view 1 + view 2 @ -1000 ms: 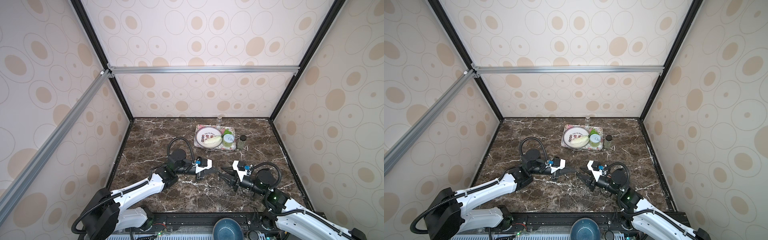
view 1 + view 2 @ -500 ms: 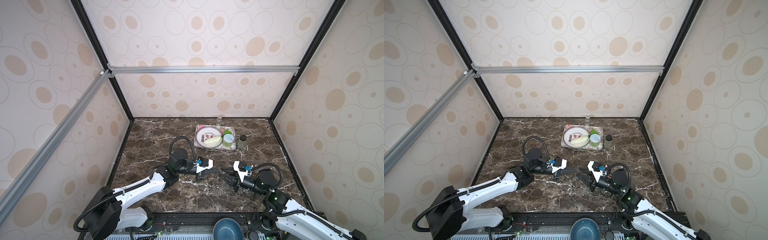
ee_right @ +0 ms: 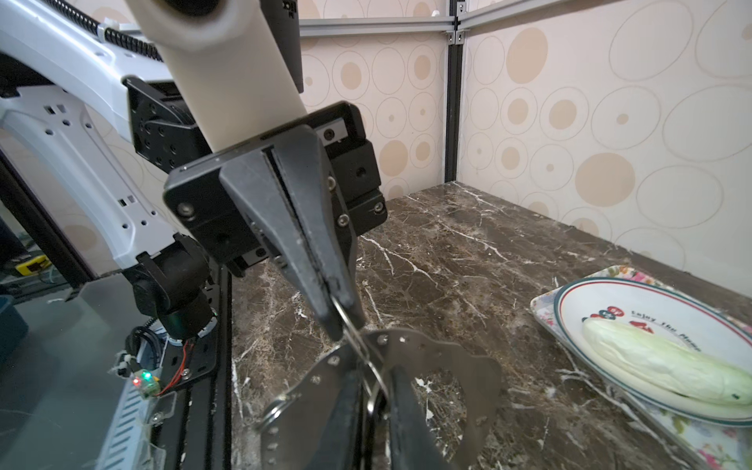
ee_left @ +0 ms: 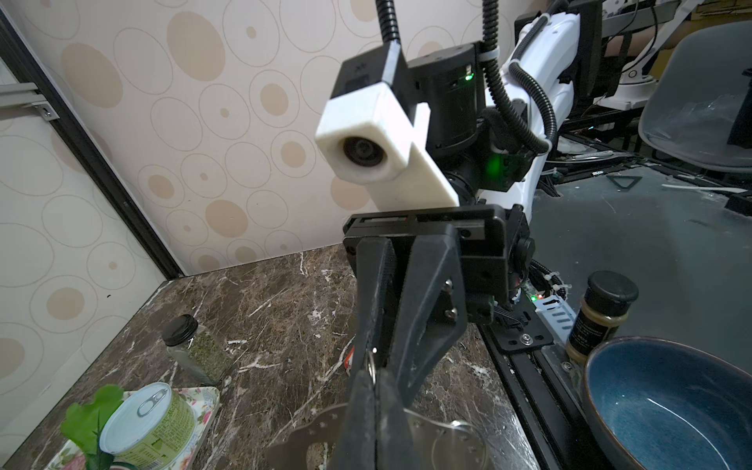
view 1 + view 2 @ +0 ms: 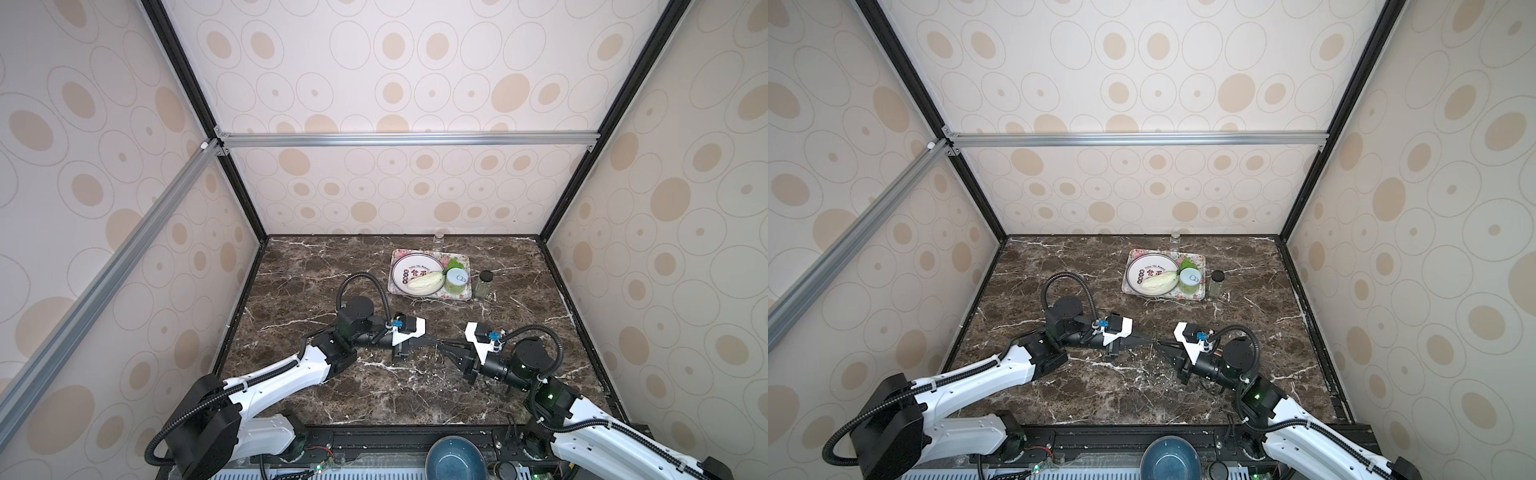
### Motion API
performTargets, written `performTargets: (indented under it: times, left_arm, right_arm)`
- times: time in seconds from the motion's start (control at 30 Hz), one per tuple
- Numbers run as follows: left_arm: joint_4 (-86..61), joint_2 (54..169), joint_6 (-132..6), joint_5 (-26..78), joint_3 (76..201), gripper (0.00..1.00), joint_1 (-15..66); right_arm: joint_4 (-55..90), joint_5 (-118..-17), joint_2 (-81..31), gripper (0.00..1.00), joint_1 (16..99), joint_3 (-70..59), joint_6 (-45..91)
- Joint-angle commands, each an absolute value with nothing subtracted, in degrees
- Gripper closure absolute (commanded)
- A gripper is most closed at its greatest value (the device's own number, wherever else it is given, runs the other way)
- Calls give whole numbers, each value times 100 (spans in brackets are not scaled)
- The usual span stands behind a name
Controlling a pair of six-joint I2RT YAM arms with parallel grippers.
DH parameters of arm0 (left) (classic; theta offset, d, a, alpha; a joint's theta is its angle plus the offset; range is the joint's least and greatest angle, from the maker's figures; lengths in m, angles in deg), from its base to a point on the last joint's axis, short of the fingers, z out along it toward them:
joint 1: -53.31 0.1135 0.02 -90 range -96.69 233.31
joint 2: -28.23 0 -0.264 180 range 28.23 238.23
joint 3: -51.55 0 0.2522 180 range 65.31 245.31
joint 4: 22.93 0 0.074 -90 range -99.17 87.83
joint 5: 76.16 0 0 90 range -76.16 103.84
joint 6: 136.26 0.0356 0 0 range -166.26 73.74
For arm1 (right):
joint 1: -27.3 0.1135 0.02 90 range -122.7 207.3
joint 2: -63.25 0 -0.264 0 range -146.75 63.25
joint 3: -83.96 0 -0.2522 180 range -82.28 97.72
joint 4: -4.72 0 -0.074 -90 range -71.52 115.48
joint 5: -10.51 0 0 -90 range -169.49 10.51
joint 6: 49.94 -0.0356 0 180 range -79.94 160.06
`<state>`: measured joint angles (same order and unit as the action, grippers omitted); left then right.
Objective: Attach keys to a key ring
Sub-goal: Insert the key into the keyring.
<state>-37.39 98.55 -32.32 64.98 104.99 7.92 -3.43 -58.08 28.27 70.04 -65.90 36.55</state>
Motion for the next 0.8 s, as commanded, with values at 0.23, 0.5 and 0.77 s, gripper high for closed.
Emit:
performTargets:
  times: [0.23,0.5,0.77]
  left_arm:
    - [-4074,9662,-3200,6465,10573,100,760]
    - [-4266,9618,-3360,6057,10490,72,759]
    - [-4016,9667,-3987,4968,10749,56,753]
  right_arm:
    - [-420,-5855,2969,100,7009,-6541,3670]
    - [-266,-6495,3088,100,7005,-6552,3596]
    - [215,-8026,3156,100,7006,-6489,3436]
